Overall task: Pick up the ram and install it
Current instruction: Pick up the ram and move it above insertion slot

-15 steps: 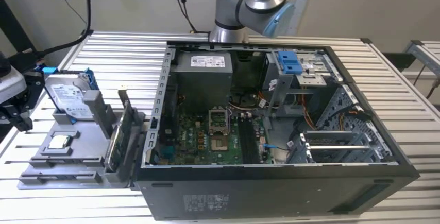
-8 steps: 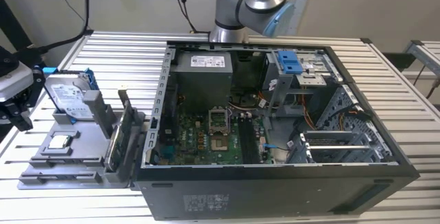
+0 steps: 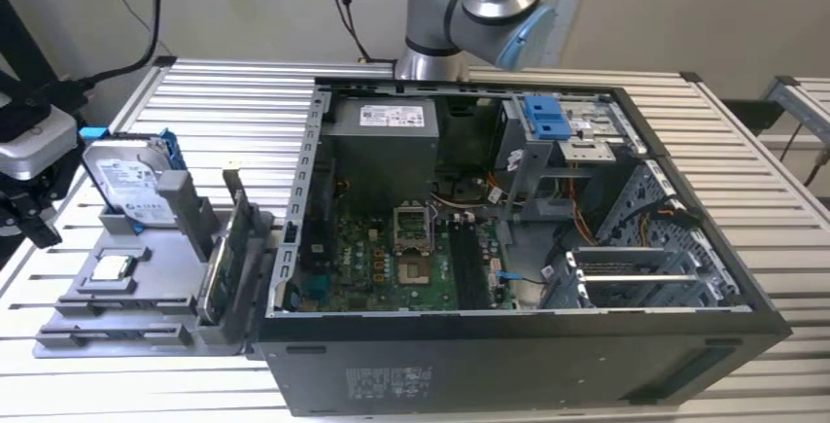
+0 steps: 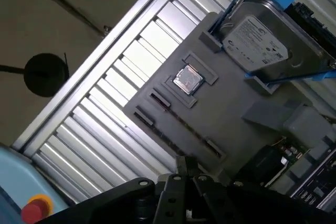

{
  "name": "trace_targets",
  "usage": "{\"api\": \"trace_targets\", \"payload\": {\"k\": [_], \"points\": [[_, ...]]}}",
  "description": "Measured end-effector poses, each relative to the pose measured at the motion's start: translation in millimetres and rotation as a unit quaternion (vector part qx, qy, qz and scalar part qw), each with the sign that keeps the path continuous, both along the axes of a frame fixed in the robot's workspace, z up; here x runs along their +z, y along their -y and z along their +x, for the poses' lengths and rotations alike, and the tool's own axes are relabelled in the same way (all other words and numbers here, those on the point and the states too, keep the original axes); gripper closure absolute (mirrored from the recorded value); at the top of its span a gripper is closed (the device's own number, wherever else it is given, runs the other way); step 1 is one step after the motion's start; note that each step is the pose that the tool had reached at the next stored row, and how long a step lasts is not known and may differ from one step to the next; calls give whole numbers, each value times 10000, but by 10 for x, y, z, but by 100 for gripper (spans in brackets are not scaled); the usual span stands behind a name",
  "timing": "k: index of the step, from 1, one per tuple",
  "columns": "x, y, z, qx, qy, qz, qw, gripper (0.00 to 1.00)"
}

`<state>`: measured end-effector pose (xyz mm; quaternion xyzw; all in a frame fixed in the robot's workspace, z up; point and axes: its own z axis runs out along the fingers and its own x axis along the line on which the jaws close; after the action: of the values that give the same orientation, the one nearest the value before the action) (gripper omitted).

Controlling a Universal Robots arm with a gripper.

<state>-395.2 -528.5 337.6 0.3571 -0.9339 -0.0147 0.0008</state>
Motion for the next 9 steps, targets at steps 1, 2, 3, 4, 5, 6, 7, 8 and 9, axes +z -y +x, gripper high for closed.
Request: {"api": "trace_targets", "payload": {"k": [1, 2, 3, 4, 5, 6, 7, 8, 9], "points": [[0, 0, 0, 87, 0, -3, 10000, 89], [0, 0, 0, 182, 0, -5, 9998, 89], [0, -1, 0, 268, 0, -8, 9996, 89], [0, -2, 0, 348, 0, -12, 9994, 89], [0, -2, 0, 433, 0, -16, 9991, 89], [0, -2, 0, 519, 0, -20, 9986, 89], [0, -3, 0, 599, 0, -25, 9982, 89], [1, -4, 0, 672, -1, -30, 9977, 89], [-1, -5, 0, 754, 0, -35, 9971, 89]]}}
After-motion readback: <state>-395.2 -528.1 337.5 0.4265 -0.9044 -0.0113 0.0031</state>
